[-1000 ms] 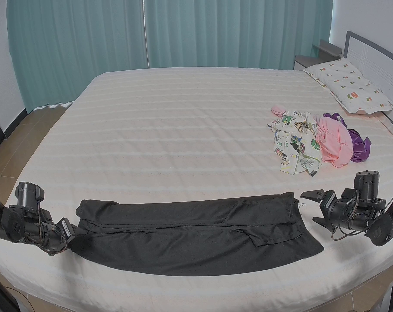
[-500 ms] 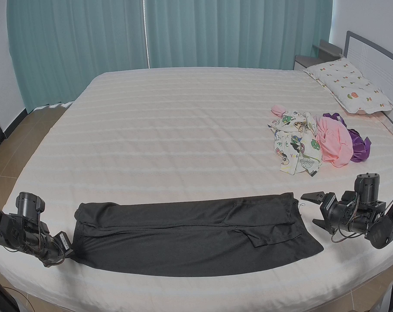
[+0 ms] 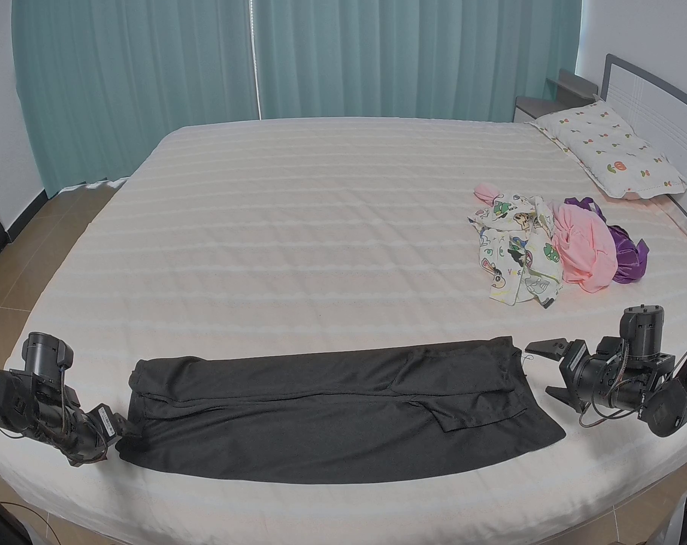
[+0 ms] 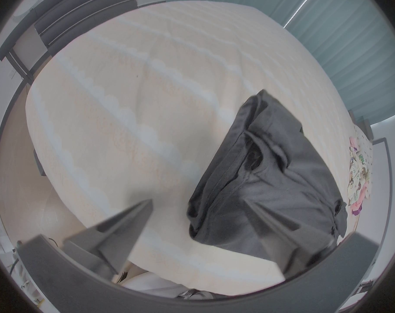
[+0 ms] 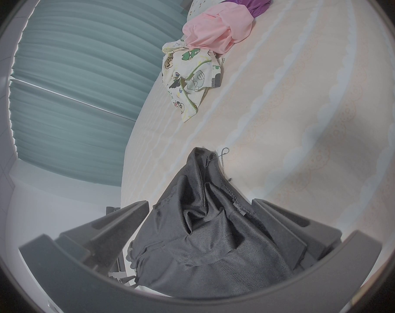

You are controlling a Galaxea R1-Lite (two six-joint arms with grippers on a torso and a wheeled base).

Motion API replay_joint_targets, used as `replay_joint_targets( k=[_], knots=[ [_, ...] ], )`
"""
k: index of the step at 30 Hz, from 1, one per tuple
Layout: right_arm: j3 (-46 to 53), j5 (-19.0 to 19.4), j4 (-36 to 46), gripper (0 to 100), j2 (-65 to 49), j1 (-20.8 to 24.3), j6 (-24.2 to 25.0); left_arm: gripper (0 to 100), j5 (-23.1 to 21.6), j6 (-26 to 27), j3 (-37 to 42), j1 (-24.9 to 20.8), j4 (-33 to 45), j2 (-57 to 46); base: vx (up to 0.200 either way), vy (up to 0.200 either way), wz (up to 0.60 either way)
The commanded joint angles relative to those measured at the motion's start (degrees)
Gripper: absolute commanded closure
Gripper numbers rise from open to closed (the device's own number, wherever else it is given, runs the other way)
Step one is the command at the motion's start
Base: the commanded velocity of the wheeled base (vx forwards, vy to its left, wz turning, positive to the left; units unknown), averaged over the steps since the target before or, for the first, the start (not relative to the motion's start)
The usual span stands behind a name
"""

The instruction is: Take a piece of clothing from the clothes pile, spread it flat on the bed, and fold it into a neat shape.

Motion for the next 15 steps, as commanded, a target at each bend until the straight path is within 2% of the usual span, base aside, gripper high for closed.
replay_joint_targets(
  k=[1,8,10,11,15],
  knots=[
    [0.24,0.04,-0.02,0,-0.14,0.03,0.02,0,0.00,-0.78,-3.50,0.23,0.36,-1.97,0.000,0.000,0.00],
    [0.24,0.04,-0.02,0,0.04,0.03,-0.07,0,-1.05,-2.98,-15.72,0.05,2.91,0.14,0.000,0.000,0.00],
    [0.24,0.04,-0.02,0,0.04,0.12,0.02,0,-1.14,-3.07,-16.07,0.05,2.91,0.32,0.000,0.000,0.00],
    [0.24,0.04,-0.02,0,0.21,0.21,0.02,0,-3.16,-4.65,-21.17,0.05,3.26,3.48,0.000,0.000,0.00],
    [0.15,0.04,-0.02,0,0.48,0.21,0.02,0,-4.92,-5.18,-26.88,0.05,2.73,9.81,0.000,0.000,0.00]
  ],
)
